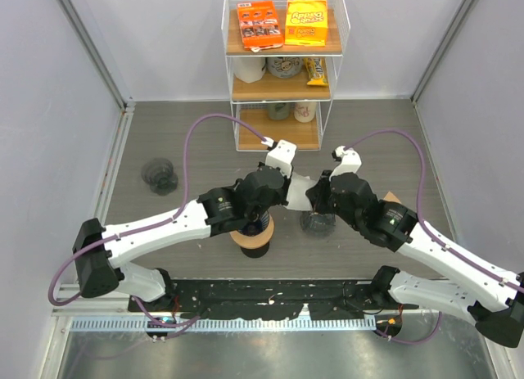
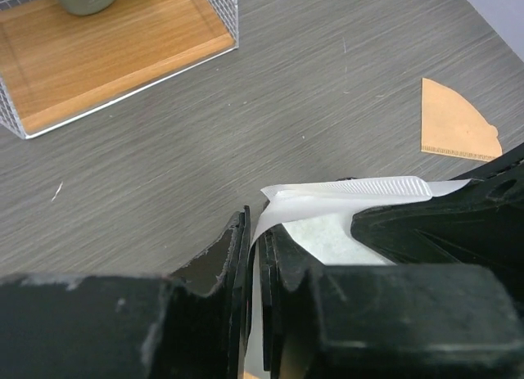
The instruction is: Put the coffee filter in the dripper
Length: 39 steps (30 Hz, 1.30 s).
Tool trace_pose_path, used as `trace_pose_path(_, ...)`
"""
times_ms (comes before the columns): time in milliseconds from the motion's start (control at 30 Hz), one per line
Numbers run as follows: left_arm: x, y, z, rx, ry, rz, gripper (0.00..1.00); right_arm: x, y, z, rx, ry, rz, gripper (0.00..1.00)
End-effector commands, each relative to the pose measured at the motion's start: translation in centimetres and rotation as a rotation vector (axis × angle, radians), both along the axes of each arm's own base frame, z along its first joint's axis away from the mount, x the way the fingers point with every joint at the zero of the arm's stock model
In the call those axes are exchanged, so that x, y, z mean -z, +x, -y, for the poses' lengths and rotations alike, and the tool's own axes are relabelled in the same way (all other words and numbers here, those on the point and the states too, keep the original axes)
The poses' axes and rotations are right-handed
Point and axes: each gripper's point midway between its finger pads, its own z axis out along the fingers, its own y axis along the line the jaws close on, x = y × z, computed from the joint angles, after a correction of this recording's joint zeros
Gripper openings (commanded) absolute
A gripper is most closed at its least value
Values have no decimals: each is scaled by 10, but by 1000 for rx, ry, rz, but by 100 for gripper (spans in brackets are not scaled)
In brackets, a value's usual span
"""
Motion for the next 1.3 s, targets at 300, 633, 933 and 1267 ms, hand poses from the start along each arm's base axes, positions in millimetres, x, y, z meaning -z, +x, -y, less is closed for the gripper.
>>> trace_pose_path(300, -25, 11, -32, -115, 20, 84, 10, -8, 1, 22, 86, -39, 4, 5)
trace_pose_path(633, -26, 6, -24, -70, 2, 65, 9, -16, -5, 2, -53, -9, 45, 5)
trace_pose_path(933, -28, 2, -22, -48, -13, 55, 0, -22, -9, -18, -146, 21, 41, 24)
trace_pose_path(1267, -31, -4, -22, -23, -43, 37, 0, -60, -6, -1, -55, 118, 130, 71)
